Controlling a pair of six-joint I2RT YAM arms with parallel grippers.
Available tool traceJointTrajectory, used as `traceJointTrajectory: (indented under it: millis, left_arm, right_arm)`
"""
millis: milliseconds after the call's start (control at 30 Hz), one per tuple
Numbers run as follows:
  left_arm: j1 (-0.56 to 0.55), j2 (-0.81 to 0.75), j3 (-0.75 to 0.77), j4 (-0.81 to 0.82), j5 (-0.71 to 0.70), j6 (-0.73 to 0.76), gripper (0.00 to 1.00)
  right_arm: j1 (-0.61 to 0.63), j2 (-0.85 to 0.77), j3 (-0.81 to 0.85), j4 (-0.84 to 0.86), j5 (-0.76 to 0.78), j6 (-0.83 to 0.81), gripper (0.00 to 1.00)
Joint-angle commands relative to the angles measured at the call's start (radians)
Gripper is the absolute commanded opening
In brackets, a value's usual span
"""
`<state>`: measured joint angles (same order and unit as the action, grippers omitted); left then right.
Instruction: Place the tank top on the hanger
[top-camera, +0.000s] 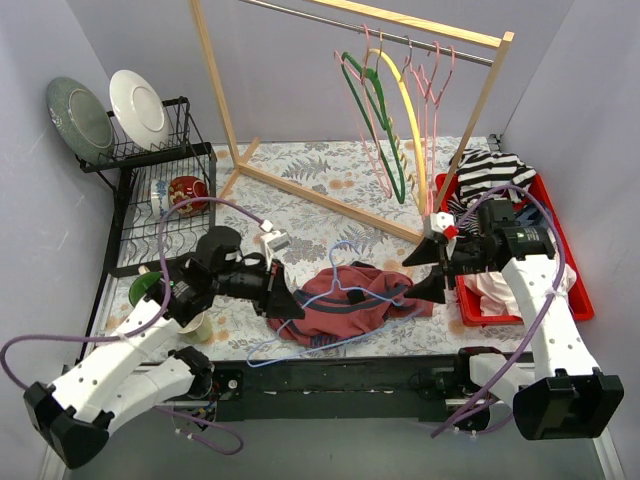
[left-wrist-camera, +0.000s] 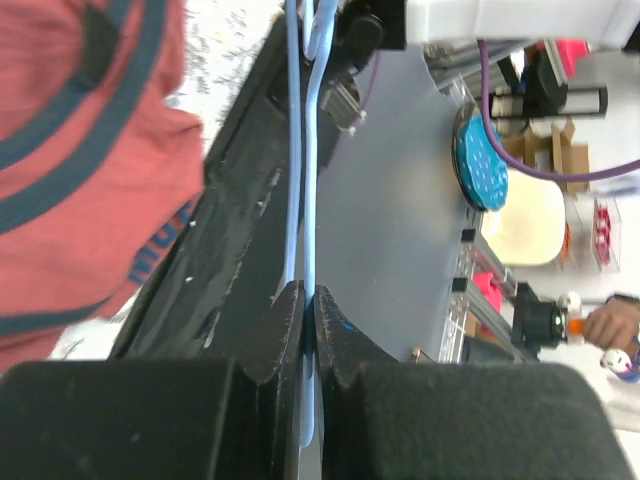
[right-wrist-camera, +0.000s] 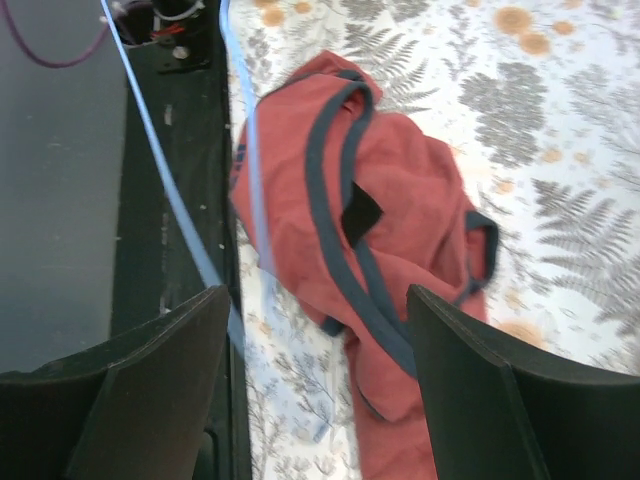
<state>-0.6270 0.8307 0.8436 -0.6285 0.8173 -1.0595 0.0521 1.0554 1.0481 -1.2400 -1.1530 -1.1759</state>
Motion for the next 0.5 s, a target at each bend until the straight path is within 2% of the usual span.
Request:
traceJointTrajectory:
  millis: [0,67,167,267,367,433,467]
  left_arm:
    - [-0.132,0.059,-0.008,0.211,-0.062,-0.085,0.00]
    - [-0.174,0.088,-0.006,0.272,-0.081,-0.099,0.00]
    - [-0.200,0.136,0.011,0.315,-0.115,-0.099,0.00]
    - [-0.211,0.183,0.032,0.335,-0.148,-0.091,0.00]
    - [-0.217,0.211,0.040,0.366,-0.150,-0.086,0.00]
    - [-0.218,0.214,0.040,0.388,-0.145,-0.089,0.00]
    - [-0.220,0.214,0.035,0.407,-0.150,-0.094,0.00]
  right_arm:
    - [0.142,-0.020,-0.048,0.147,0.021,0.183,0.79]
    - [0.192,-0.028,-0.069,0.207,0.053,0.239,0.79]
    - [0.225,-0.015,-0.080,0.163,0.072,0.211,0.78]
    - [0.245,0.000,-0.079,0.107,0.059,0.176,0.73]
    - [0.258,-0.001,-0.094,0.128,0.079,0.217,0.65]
    - [0.262,-0.002,-0.099,0.163,0.104,0.248,0.48]
    - [0.265,0.002,-0.092,0.162,0.107,0.251,0.29]
